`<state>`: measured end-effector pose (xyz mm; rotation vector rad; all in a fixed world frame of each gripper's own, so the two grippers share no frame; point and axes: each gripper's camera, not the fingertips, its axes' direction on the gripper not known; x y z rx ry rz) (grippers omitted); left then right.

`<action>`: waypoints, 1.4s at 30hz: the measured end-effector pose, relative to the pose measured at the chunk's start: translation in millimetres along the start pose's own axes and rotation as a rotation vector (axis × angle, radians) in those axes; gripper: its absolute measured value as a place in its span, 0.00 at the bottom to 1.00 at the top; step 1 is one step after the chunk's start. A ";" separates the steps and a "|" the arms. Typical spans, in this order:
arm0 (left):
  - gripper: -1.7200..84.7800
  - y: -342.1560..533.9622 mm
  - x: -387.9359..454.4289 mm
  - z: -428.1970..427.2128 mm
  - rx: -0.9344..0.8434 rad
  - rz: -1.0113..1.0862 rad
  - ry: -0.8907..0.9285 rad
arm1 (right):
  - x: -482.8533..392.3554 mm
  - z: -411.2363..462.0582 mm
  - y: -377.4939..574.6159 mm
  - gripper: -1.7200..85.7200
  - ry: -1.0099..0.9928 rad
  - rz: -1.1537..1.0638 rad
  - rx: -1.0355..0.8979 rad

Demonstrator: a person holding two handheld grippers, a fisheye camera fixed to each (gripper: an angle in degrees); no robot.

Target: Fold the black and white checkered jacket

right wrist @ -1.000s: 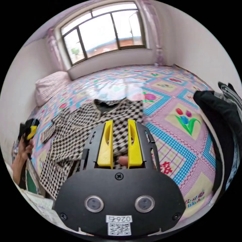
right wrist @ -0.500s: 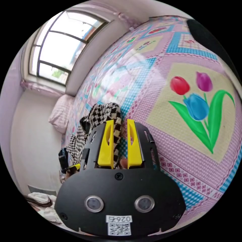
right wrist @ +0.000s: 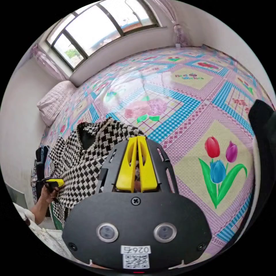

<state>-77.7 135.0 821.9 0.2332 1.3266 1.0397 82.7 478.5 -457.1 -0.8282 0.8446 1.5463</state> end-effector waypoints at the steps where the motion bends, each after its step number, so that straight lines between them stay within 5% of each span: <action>1: 0.01 5.6 11.8 -15.6 0.063 0.025 -0.050 | -3.0 -13.1 9.1 0.02 0.008 -0.012 0.041; 7: 0.01 71.4 14.0 -126.4 0.423 -0.192 -0.541 | -61.3 -53.8 80.9 0.03 0.048 -0.256 0.134; 13: 0.08 151.3 1.4 -187.6 0.525 -0.438 -0.841 | -164.9 -47.4 96.0 0.04 -0.136 -0.547 0.131; 23: 0.22 182.5 -21.8 -166.2 0.488 -0.452 -0.755 | -448.4 93.7 105.7 0.08 -0.437 -1.145 -0.188; 34: 0.11 175.4 -21.3 -134.5 0.385 -0.328 -0.923 | -582.8 230.5 204.5 0.08 -0.103 -1.737 -0.466; 42: 0.03 211.2 -30.1 -195.9 0.489 -0.282 -0.739 | -583.0 214.9 178.8 0.01 -0.219 -1.586 -0.527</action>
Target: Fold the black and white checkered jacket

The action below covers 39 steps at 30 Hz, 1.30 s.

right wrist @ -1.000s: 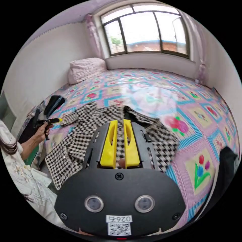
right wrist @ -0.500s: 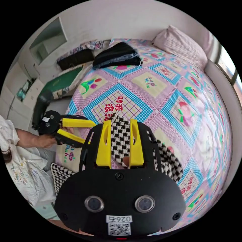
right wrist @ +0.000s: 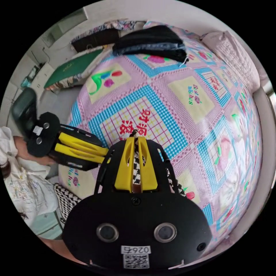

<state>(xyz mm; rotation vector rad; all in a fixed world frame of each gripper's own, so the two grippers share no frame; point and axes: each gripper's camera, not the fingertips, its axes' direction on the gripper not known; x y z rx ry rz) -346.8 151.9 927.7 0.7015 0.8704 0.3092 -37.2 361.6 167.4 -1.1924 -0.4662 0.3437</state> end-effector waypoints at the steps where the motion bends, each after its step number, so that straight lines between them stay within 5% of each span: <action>1: 0.02 2.2 -10.1 -22.6 0.062 -0.009 0.034 | 4.6 -20.4 6.0 0.01 -0.037 0.032 0.082; 10: 0.02 -1.8 17.7 -179.7 0.413 0.207 0.107 | 8.7 -212.0 79.5 0.01 -0.050 0.160 0.638; 17: 0.02 8.2 143.3 -203.1 0.413 0.577 0.197 | -27.0 -315.6 243.1 0.01 0.077 0.307 0.858; 22: 0.02 45.9 237.1 -156.2 0.271 0.731 0.482 | -88.1 -331.5 402.2 0.01 0.149 0.511 0.995; 28: 0.02 103.4 306.6 -35.5 -0.065 0.781 0.589 | -142.4 -269.7 548.4 0.01 0.127 0.895 0.964; 34: 0.01 127.8 291.6 29.3 -0.363 0.633 0.726 | -141.4 -211.1 606.7 0.06 0.018 1.125 0.878; 39: 0.01 132.2 250.4 7.7 -0.383 0.603 0.736 | -146.9 -214.5 632.6 0.15 -0.024 1.274 0.917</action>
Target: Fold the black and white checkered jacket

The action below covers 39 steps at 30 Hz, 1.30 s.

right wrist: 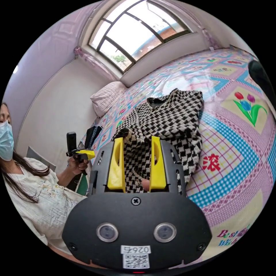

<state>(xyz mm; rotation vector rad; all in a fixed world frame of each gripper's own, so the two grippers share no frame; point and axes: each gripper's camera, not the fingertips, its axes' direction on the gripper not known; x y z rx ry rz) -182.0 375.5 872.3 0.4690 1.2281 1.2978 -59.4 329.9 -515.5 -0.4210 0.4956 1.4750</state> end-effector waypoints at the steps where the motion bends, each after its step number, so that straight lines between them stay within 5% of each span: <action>1: 0.01 4.8 -4.5 -11.6 0.023 -0.015 -0.028 | 1.0 -3.2 0.1 0.17 -0.011 0.036 0.004; 10: 0.01 -54.4 -85.5 -44.8 0.170 -0.094 -0.135 | -13.0 5.5 12.0 0.21 -0.157 0.318 0.070; 15: 0.01 -88.5 -149.3 -9.5 -0.033 -0.170 -0.318 | -53.0 36.8 2.5 0.20 0.020 0.288 -0.029; 19: 0.01 -75.8 -156.6 -36.5 0.045 -0.203 -0.200 | -93.1 50.9 -13.1 0.14 0.236 0.195 -0.126; 22: 0.01 -58.9 -130.5 -62.1 0.205 -0.154 -0.148 | -123.8 40.4 -17.4 0.12 0.195 0.152 -0.016; 25: 0.01 -56.6 -137.9 -50.8 0.178 -0.176 -0.116 | -148.5 62.3 -25.2 0.09 0.119 0.089 0.005; 29: 0.01 -46.4 -173.0 -27.4 0.027 -0.248 -0.121 | -150.7 135.1 -14.7 0.02 0.247 -0.019 -0.313; 35: 0.01 -10.1 -149.2 -86.2 0.191 -0.288 -0.103 | -174.0 65.8 14.2 0.01 0.181 0.033 -0.010; 39: 0.01 -4.0 -123.9 -87.7 0.192 -0.264 -0.158 | -197.6 65.8 14.1 0.01 0.234 -0.053 0.003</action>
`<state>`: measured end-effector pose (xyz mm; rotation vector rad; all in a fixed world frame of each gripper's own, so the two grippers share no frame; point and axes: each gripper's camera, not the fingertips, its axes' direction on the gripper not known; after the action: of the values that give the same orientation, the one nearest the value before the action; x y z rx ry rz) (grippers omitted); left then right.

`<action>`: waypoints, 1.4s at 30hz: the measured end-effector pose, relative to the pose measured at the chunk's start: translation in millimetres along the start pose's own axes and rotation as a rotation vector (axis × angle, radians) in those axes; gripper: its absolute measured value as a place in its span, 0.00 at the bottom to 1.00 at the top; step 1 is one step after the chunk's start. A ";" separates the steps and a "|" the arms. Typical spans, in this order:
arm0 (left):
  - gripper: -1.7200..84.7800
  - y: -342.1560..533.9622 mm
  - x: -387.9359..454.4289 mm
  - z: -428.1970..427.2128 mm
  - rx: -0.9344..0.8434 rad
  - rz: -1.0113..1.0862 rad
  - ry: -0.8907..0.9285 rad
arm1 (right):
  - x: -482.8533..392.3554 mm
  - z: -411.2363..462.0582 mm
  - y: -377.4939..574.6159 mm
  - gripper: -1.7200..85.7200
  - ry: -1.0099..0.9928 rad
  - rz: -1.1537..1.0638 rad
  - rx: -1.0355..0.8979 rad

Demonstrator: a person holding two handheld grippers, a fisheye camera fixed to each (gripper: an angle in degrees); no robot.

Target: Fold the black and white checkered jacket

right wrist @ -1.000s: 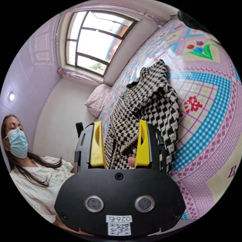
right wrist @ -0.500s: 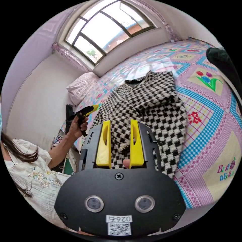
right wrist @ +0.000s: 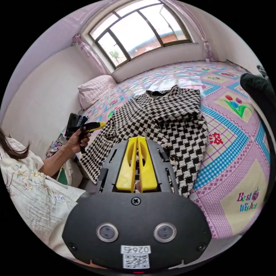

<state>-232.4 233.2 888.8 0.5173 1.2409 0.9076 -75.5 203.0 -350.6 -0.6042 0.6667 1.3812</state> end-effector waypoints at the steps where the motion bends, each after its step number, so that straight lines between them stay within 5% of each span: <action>1: 0.01 -0.5 4.6 4.0 -0.001 0.004 0.006 | -5.0 7.3 -2.6 0.01 -0.012 -0.020 -0.022; 4: 0.01 -8.3 8.0 23.6 -0.078 0.008 -0.011 | -7.6 58.1 -5.4 0.01 0.107 -0.050 -0.273; 7: 0.01 -10.1 4.1 34.3 -0.186 -0.012 -0.055 | -8.3 50.0 -6.7 0.01 0.080 -0.012 -0.245; 14: 0.01 -15.3 5.1 8.0 0.018 -0.004 0.030 | 10.2 0.7 9.6 0.01 -0.266 0.110 0.024; 18: 0.01 -33.9 -8.4 24.0 -0.031 -0.062 0.030 | 13.8 21.8 13.5 0.01 -0.246 0.155 -0.073; 27: 0.04 -97.3 -30.8 -23.1 0.191 -0.091 -0.165 | 26.4 -16.2 -31.0 0.02 -0.126 0.172 0.093; 35: 0.15 -223.5 -41.1 34.3 0.003 0.068 -0.290 | 77.5 11.2 -151.0 0.06 0.182 0.167 0.044; 42: 0.02 -239.1 -42.9 32.4 -0.113 0.072 -0.108 | 95.0 5.2 -182.7 0.04 0.086 0.217 0.065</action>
<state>-131.7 67.7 738.8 0.5170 1.0729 0.9915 113.1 252.9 -416.7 -0.5539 0.8625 1.5346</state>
